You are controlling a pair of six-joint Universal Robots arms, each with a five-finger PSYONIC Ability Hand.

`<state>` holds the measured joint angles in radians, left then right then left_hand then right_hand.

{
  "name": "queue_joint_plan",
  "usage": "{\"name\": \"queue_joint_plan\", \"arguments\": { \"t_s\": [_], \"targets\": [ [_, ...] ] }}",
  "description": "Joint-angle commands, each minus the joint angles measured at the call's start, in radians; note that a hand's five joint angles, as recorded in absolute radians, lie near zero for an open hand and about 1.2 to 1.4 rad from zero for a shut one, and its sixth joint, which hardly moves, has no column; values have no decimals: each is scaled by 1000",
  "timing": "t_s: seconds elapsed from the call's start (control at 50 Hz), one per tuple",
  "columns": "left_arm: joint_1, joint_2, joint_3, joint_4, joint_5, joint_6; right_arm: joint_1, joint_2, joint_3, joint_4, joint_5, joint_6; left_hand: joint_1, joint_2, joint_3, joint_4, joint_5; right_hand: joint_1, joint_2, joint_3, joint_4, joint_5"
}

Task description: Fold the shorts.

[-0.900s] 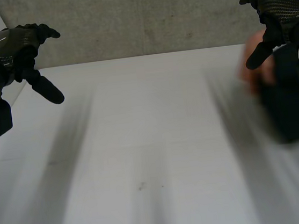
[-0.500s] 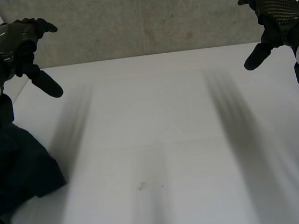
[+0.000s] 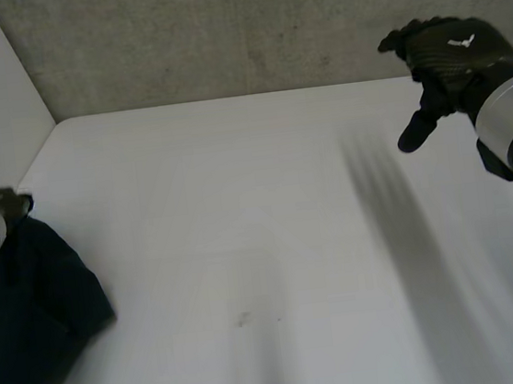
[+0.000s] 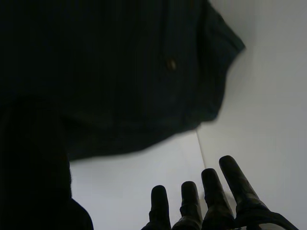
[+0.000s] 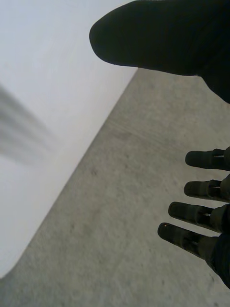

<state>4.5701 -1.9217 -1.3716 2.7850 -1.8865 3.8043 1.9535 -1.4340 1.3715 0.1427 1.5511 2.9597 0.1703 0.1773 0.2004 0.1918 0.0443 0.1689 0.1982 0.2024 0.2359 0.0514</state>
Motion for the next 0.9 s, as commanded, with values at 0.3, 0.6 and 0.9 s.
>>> {"name": "queue_joint_plan", "arguments": {
  "t_s": [0.3, 0.6, 0.9],
  "targets": [
    [132, -97, -130, 143, 4, 143, 53, 55, 15, 0, -6, -2, 1048, 1041, 1018, 1027, 1000, 6, -24, -28, -61, -51],
    [-63, -154, 75, 168, 133, 40, 53, 44, 12, 0, -2, -70, 1226, 1219, 1196, 1205, 1177, 6, -24, -28, -61, -51],
    [-514, -224, 451, 176, 230, -382, 33, -16, 0, -41, 6, -57, 1226, 1219, 1196, 1205, 1177, 6, -24, -28, -61, -51]
  ]
}}
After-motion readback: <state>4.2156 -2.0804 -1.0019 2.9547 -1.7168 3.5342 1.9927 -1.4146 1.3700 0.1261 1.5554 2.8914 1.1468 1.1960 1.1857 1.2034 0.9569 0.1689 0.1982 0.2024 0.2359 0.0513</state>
